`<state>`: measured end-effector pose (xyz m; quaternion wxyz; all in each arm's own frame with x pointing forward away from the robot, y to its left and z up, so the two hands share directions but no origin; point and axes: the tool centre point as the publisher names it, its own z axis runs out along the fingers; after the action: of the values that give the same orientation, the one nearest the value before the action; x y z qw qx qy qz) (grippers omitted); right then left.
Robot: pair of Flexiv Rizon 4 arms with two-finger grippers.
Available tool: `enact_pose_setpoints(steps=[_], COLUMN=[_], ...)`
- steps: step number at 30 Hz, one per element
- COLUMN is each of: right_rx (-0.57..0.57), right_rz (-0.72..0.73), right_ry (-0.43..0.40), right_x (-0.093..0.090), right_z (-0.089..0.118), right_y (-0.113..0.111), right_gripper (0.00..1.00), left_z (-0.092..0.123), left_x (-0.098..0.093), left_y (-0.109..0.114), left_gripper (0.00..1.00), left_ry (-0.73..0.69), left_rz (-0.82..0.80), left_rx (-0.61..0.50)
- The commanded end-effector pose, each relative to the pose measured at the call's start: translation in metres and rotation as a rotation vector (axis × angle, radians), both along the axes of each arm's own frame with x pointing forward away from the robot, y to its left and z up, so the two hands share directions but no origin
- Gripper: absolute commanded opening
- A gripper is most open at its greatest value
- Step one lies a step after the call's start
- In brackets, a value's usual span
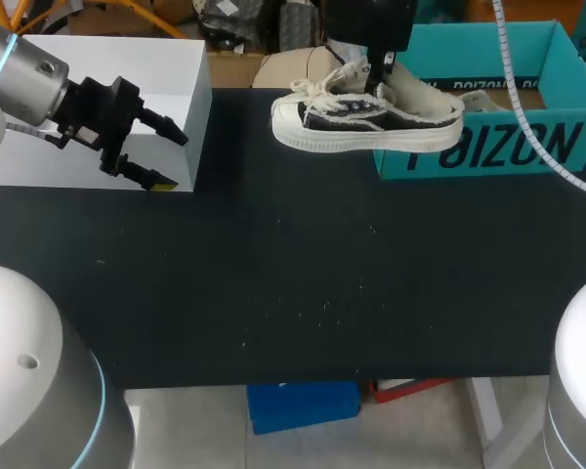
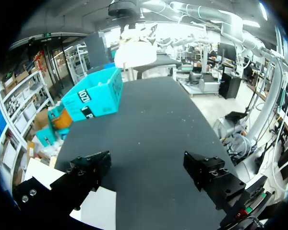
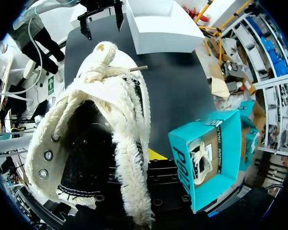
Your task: Take the shoe out of the shoebox, open the shoe tongue, remove and reinsert the insole, then place the shoe into the shoebox
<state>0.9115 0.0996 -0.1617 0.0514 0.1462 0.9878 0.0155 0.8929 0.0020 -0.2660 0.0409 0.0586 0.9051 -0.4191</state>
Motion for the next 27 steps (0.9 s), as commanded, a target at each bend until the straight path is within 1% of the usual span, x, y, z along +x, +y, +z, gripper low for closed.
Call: enact_pose_setpoints(steps=[1, 6, 10, 12, 16, 22, 27], right_rx=[-0.032, -0.075, -0.068, -0.072, -0.074, -0.083, -0.070], right_rz=[0.027, 0.088, 0.136, 0.167, 0.197, 0.217, 0.223], right_ry=[-0.004, -0.006, -0.010, -0.018, -0.037, -0.059, -0.072], right_x=[0.014, 0.045, 0.079, 0.099, 0.144, 0.210, 0.259], right_z=[0.000, 0.000, -0.001, 0.000, 0.003, 0.001, -0.005], right_y=[0.003, -0.018, -0.038, -0.050, -0.078, -0.130, -0.171], right_gripper=[0.00, 0.00, 0.00, 0.00, 0.00, 0.00, 0.00], left_z=[-0.001, -0.001, -0.001, -0.001, -0.001, -0.001, -0.001], left_x=[-0.001, -0.001, -0.001, -0.001, -0.001, -0.001, -0.001], left_y=[-0.001, -0.001, -0.001, -0.001, -0.001, -0.001, -0.001], left_gripper=[1.00, 1.00, 1.00, 1.00, 1.00, 1.00, 1.00], left_ry=[-0.002, -0.002, -0.002, -0.002, -0.002, -0.002, -0.002], left_rz=[0.004, 0.004, 0.004, 0.004, 0.004, 0.004, 0.004], left_rx=[0.003, 0.003, 0.003, 0.003, 0.003, 0.003, 0.003])
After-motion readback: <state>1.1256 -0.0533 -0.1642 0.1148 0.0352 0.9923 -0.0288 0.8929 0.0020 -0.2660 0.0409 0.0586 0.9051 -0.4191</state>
